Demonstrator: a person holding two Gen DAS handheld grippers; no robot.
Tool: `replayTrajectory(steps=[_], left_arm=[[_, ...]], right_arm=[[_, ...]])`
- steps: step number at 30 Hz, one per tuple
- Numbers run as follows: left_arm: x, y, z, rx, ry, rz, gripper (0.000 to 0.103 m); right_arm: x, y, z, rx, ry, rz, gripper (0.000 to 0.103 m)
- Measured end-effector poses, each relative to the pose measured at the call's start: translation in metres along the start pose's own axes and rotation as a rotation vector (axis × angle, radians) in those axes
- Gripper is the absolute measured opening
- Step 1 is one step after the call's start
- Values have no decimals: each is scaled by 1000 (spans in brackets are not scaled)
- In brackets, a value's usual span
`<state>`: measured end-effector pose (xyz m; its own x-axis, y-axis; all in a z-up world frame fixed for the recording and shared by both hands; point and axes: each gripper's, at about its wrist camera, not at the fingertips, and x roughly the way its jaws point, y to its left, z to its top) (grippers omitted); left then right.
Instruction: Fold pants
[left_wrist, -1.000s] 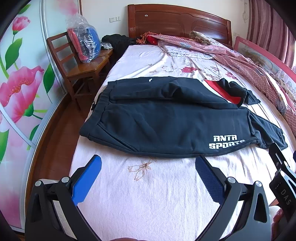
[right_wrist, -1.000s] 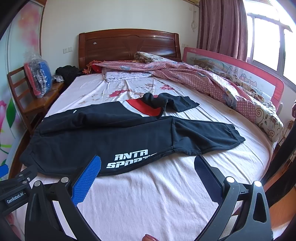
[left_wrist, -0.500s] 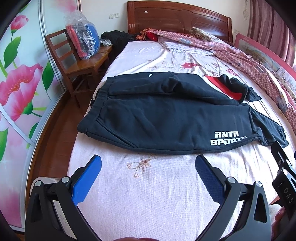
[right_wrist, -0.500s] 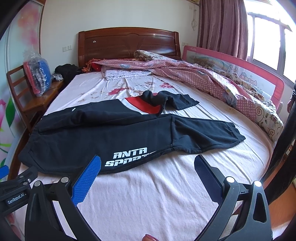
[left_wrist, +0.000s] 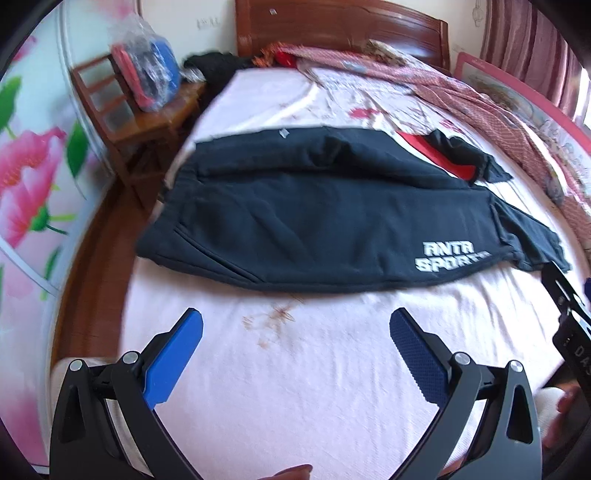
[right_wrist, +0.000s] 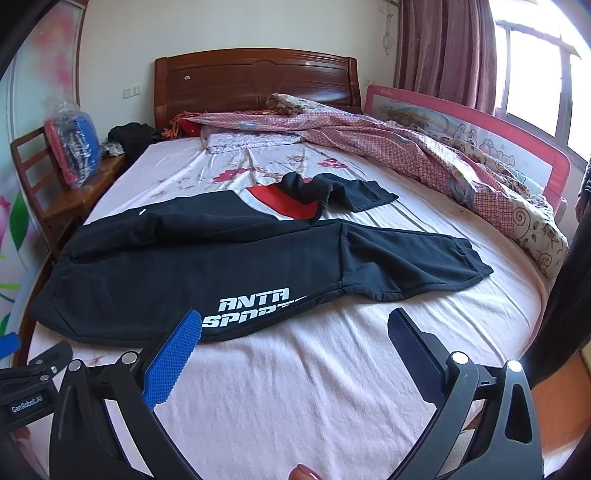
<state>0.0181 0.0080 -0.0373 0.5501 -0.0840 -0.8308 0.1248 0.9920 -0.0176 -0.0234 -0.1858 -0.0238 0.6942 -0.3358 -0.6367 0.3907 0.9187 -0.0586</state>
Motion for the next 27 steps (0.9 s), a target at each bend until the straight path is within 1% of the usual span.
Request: replayTrajectory(steps=[1, 2, 3, 4, 5, 8, 11, 15, 17, 21, 23, 26, 27], left_arm=[[4, 1, 0, -4, 22, -34, 101], [9, 5, -1, -22, 51, -88, 101], [12, 7, -3, -40, 66, -111, 101], [16, 10, -5, -62, 76, -122, 101], [19, 13, -9, -79, 75, -110, 101], [29, 17, -15, -78, 61, -28, 101], [38, 22, -14, -66, 79, -4, 101], [52, 45, -11, -139, 95, 18, 101], [57, 60, -8, -179, 91, 25, 101], [66, 82, 0, -215, 58, 26, 101], [72, 95, 6, -239, 30, 18, 101], [83, 109, 11, -287, 34, -12, 100], [88, 114, 11, -319, 39, -27, 98]], right_arm=[[0, -2, 0, 3, -8, 7, 100], [1, -2, 0, 4, -16, 23, 100], [3, -4, 0, 2, -27, 79, 100], [5, -5, -1, 0, -22, 113, 100], [9, -5, -2, -2, -3, 146, 100], [18, -8, -4, 8, 37, 154, 100], [27, -13, -5, 23, 78, 164, 100], [42, -32, -6, 65, 115, 181, 100], [49, -47, -5, 111, 117, 196, 100], [68, -88, -1, 251, 118, 229, 100], [82, -115, 0, 359, 127, 245, 100], [106, -151, -4, 536, 160, 284, 100], [114, -163, -7, 592, 167, 283, 100]])
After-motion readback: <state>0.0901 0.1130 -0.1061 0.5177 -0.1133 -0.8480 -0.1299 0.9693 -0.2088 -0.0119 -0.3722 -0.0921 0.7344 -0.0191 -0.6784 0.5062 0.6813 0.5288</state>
